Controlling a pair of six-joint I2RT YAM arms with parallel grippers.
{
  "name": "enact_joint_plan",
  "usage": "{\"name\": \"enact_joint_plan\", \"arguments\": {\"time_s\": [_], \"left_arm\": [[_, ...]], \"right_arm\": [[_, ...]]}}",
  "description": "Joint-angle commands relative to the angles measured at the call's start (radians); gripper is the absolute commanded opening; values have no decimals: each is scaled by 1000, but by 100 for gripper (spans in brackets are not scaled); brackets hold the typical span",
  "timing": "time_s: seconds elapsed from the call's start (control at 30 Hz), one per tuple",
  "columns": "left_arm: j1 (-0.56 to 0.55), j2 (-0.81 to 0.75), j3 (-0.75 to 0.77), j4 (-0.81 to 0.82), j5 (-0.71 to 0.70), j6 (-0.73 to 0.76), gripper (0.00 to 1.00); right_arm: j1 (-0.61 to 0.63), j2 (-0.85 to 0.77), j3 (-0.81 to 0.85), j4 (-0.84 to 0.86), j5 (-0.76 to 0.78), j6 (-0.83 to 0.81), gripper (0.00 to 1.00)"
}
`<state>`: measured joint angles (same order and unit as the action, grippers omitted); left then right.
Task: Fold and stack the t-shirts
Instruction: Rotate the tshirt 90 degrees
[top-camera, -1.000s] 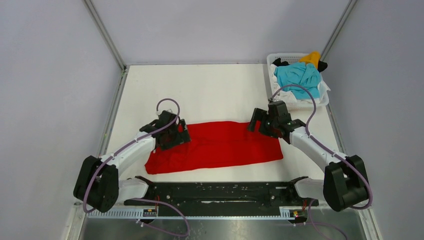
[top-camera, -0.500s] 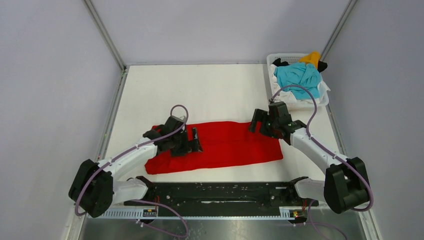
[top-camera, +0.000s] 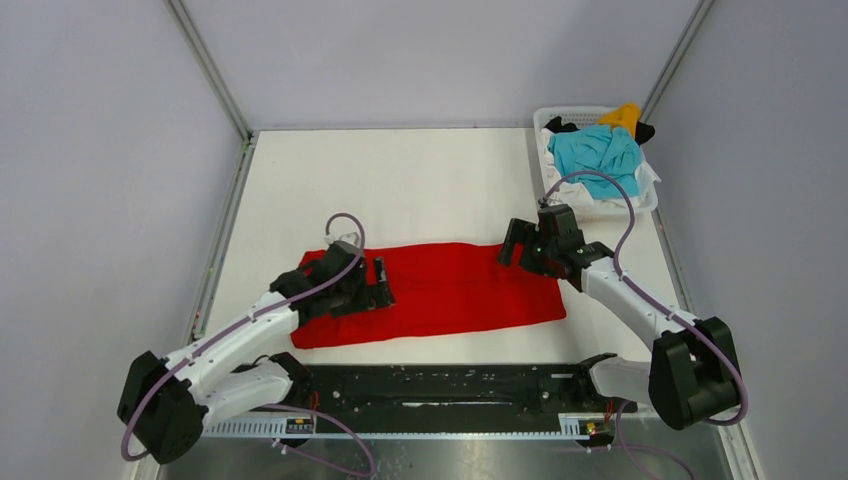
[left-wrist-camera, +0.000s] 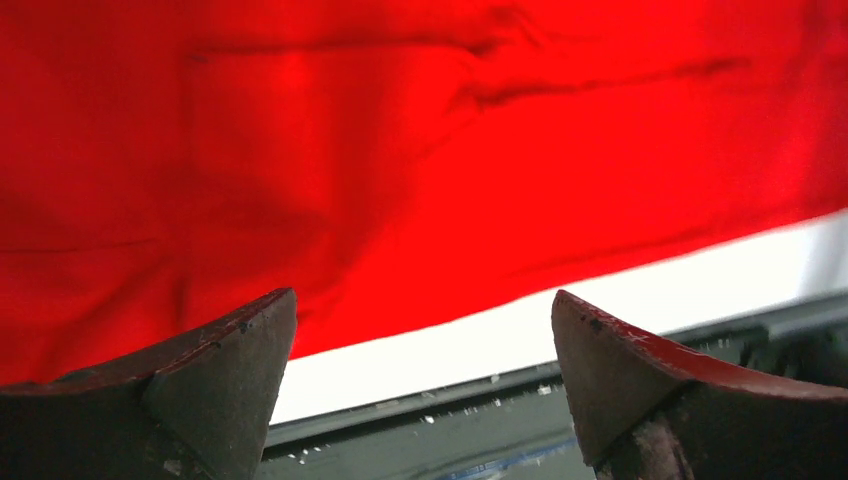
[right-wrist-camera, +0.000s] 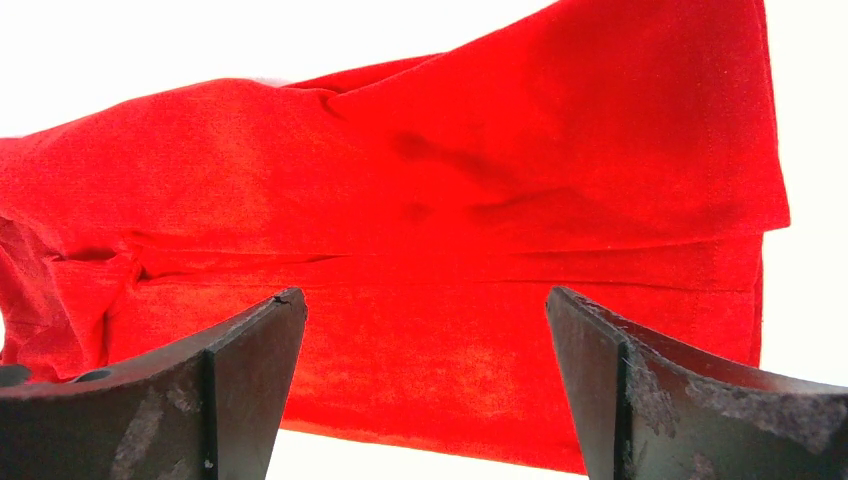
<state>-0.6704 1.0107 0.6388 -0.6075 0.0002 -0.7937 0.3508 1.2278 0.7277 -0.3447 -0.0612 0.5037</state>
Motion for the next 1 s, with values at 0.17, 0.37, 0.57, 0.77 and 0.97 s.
{"name": "enact_joint_plan", "arguments": {"time_s": [0.17,0.37,0.57,0.77,0.97], "left_arm": [[130,-1,-84,36,-37,-8,99],[205,113,-157,95,-53,-34,99],[343,250,-134,230,28,3,99],[465,501,157,291,4,79,99],[485,872,670,225,20,146,99]], "right_arm": [[6,-7,-2,12,29,-16,100],[5,11,-1,23,17,-14,100],[5,33,8,59,-56,-39,100],[5,161,73,144,-72,-53,100],[5,369,168,114,-97,-60,100]]}}
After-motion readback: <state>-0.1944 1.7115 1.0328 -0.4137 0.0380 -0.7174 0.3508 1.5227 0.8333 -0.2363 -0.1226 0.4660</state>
